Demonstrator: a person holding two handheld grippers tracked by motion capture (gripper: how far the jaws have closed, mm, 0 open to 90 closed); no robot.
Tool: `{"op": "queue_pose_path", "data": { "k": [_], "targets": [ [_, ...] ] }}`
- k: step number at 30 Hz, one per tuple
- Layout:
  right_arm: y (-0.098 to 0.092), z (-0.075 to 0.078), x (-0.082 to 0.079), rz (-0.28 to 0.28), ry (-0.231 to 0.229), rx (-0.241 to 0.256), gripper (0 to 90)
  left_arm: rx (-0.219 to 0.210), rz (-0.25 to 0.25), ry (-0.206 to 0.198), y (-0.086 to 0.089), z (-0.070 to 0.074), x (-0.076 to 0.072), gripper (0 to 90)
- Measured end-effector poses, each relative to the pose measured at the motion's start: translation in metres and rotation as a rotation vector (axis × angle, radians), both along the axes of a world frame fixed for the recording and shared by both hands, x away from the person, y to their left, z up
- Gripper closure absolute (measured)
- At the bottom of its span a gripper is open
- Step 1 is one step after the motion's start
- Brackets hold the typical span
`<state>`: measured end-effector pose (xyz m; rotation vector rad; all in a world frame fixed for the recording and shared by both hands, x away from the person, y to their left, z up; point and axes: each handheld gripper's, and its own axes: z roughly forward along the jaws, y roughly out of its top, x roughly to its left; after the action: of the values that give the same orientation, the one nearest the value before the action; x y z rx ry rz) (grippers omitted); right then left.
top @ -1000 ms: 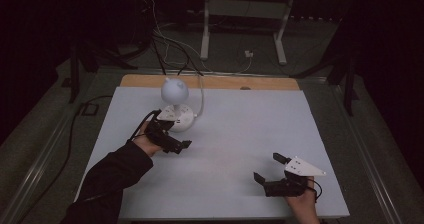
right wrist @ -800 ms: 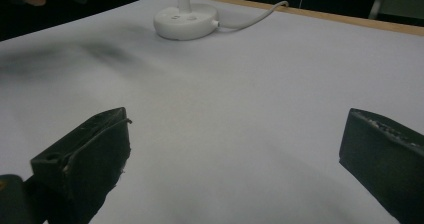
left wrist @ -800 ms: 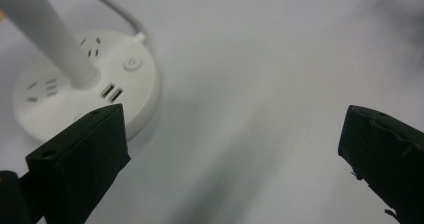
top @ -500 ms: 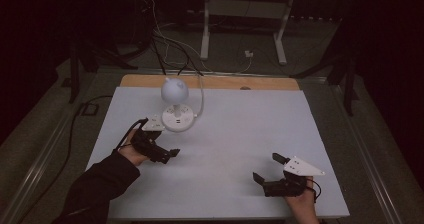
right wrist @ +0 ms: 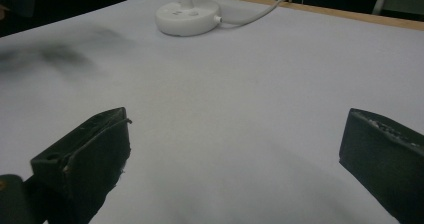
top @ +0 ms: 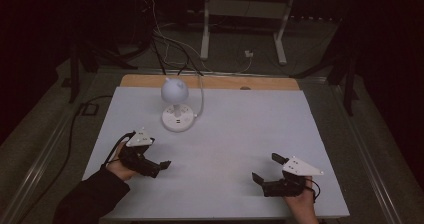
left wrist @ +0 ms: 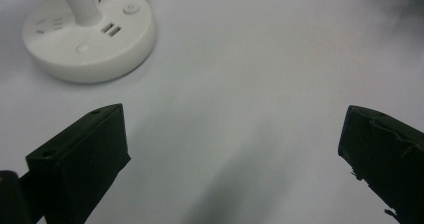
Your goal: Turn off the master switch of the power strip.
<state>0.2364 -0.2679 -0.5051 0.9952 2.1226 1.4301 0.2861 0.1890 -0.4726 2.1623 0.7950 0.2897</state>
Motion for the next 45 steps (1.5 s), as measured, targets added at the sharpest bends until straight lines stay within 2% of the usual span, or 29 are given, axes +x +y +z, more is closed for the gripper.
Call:
{"op": "queue_pose_path", "data": {
  "k": [4, 6, 8, 17, 24, 33, 38, 45],
  "targets": [
    [0.000, 0.000, 0.000, -0.001, 0.000, 0.001, 0.0, 0.004, 0.003, -0.007, 0.004, -0.007, -0.008, 0.2],
    [0.000, 0.000, 0.000, -0.001, 0.001, 0.001, 0.0, -0.020, 0.000, -0.006, 0.007, -0.011, -0.011, 0.2],
    [0.000, 0.000, 0.000, 0.000, 0.000, 0.000, 0.0, -0.020, 0.009, -0.019, 0.009, -0.015, -0.015, 0.2],
    [0.000, 0.000, 0.000, -0.001, 0.003, -0.001, 0.0, -0.044, 0.030, -0.004, 0.026, -0.027, -0.028, 0.2],
    [0.000, -0.001, 0.001, 0.002, 0.006, -0.005, 0.0, -0.019, 0.048, -0.022, 0.038, -0.037, -0.042, 0.2],
    [-0.001, -0.001, 0.000, 0.002, 0.005, -0.004, 0.0, 0.008, 0.059, -0.005, 0.045, -0.046, -0.056, 0.2],
    [0.000, -0.001, 0.000, 0.006, 0.004, -0.008, 0.0, 0.034, 0.081, -0.017, 0.048, -0.051, -0.058, 0.2],
    [0.001, -0.001, 0.000, 0.012, 0.006, -0.011, 0.0, 0.031, 0.074, -0.040, 0.047, -0.051, -0.058, 0.2]
  ]
}}
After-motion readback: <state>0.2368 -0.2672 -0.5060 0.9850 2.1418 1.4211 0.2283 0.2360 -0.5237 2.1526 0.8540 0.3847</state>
